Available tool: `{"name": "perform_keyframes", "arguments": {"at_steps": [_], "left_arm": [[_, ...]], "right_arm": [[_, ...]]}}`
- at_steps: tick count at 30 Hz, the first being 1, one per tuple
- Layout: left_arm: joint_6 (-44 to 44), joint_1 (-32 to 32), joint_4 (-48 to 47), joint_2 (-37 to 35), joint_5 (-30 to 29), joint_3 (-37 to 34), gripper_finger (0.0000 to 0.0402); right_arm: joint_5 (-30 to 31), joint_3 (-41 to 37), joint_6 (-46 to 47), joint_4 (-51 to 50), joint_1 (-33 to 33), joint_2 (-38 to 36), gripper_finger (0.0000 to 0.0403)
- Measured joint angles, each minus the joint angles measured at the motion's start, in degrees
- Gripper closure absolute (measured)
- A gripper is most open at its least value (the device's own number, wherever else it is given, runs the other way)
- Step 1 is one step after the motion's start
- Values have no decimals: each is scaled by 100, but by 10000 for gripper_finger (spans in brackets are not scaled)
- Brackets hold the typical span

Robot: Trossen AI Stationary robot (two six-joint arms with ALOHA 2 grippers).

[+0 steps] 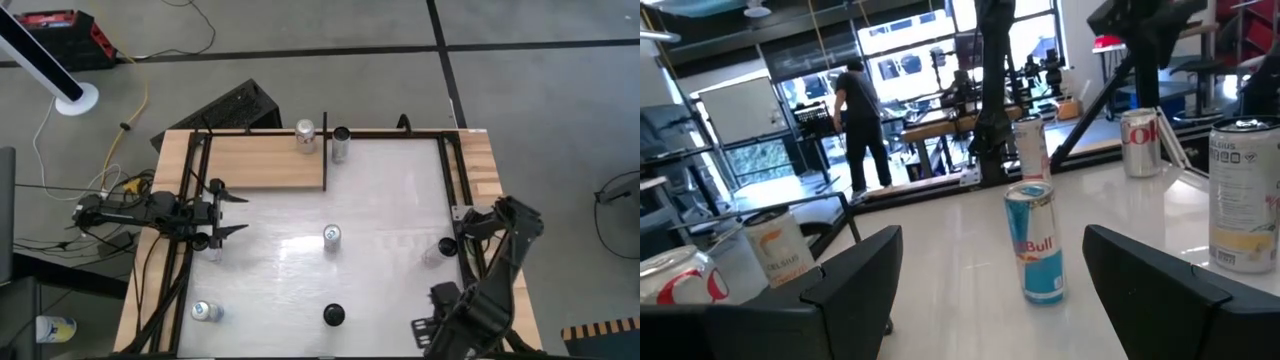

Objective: Place canned beverage on shelf
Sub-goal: Put the silver-red soda can on the shelf aligned with the other silver-red soda can

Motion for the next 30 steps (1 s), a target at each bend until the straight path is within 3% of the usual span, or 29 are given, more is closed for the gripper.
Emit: {"name": "perform_keyframes", "arguments": {"at_steps": [12, 18, 23, 30], "left_arm": [[2, 0, -115, 1, 0, 0, 101], [2, 0, -175, 1, 0, 0, 101], [2, 0, -205, 2, 0, 0, 101], [86, 0, -207, 1, -1, 0, 101]], "right_arm": [[-121, -1343, -50, 718, -50, -765, 135], [-169, -2162, -17, 1608, 24, -1204, 135], [-647, -2728, -16, 2048, 30, -1374, 135], [-1290, -2861, -171, 2116, 23, -1384, 135]]}}
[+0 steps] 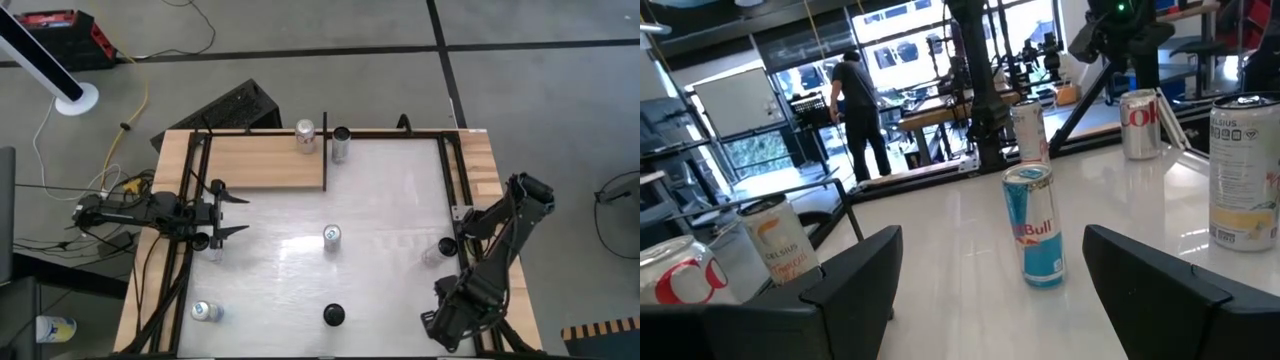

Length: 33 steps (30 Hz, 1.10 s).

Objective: Place canned beverage on shelf
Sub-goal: Put the silver-red soda can on the shelf aligned with the other silver-red soda can

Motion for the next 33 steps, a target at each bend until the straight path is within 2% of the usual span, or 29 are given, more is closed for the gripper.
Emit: {"name": "perform_keyframes", "arguments": {"at_steps": [7, 12, 19, 33], "left_arm": [[1, 0, -19, 0, 1, 0, 101], [2, 2, -28, 0, 223, 0, 101], [23, 2, -27, 1, 534, 0, 101], [25, 2, -31, 1, 540, 0, 101]], "right_arm": [[4, 0, -45, 69, -36, 2, 135], [2, 2, -724, 61, -47, 2, 135], [4, 4, -1223, 55, -80, 2, 136], [160, 7, -900, 154, -82, 7, 137]]}}
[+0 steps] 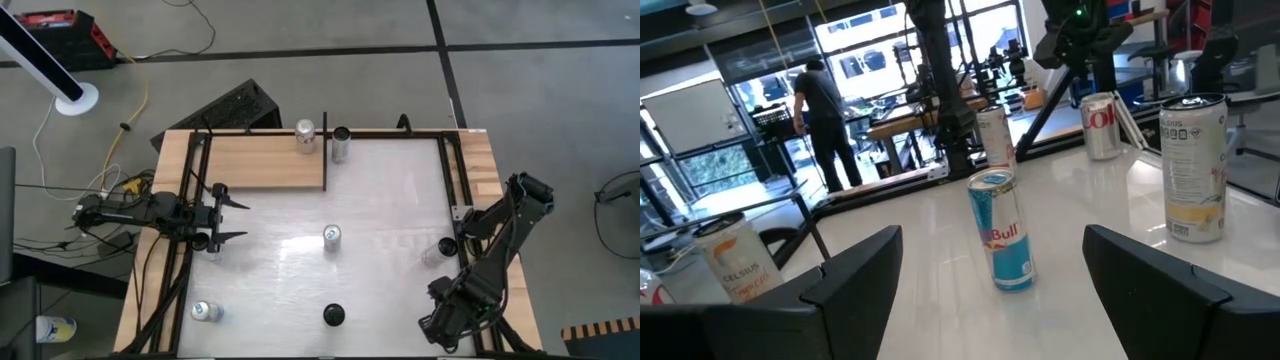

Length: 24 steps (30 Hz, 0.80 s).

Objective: Place canned beverage on shelf
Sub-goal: Put the silver-red soda can on the shelf aligned with the other silver-red soda can

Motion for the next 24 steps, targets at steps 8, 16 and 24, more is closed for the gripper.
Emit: {"name": "perform_keyframes", "arguments": {"at_steps": [8, 16, 24], "left_arm": [[0, 0, 0, -1, 9, 0, 101], [0, 0, 0, 0, 25, 0, 101], [0, 0, 0, -2, 77, 0, 101]], "right_arm": [[0, 0, -47, -158, 2, 0, 137], [-9, 0, -62, -143, 2, 0, 137], [-140, 0, -104, -145, 2, 0, 137]]}}
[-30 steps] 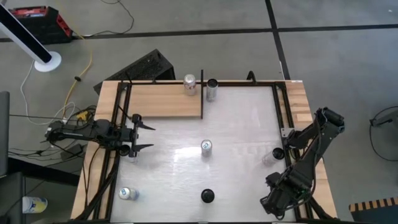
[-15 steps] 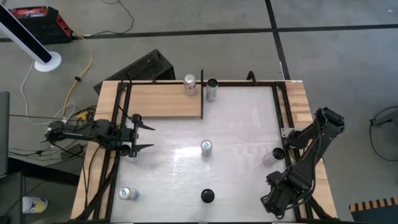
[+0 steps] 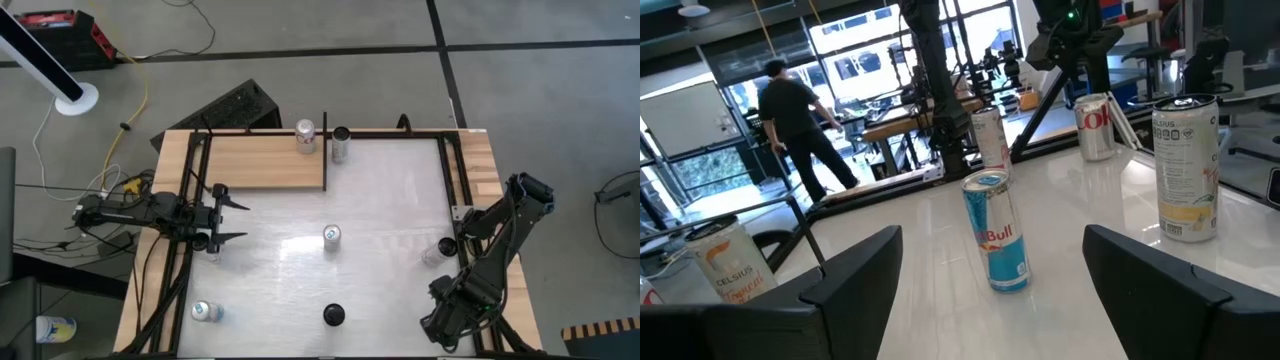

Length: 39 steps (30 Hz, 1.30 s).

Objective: Place canned beverage on shelf
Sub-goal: Put the silver-red soda can on the shelf aligned with the other silver-red soda can

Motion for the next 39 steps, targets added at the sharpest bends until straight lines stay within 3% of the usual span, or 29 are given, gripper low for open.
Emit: {"name": "perform_keyframes", "arguments": {"at_steps": [10, 15, 24, 39], "left_arm": [[0, 0, 0, 2, 0, 0, 101], [0, 0, 0, 2, -2, 0, 101], [0, 0, 0, 2, -7, 0, 101], [0, -1, 6, 1, -22, 0, 101]], "right_arm": [[302, 0, -1223, 42, -70, 2, 137], [300, 2, -1050, -33, -145, 2, 137], [198, 2, 61, -26, -186, 2, 137], [-4, 2, -101, 0, -173, 2, 137]]}}
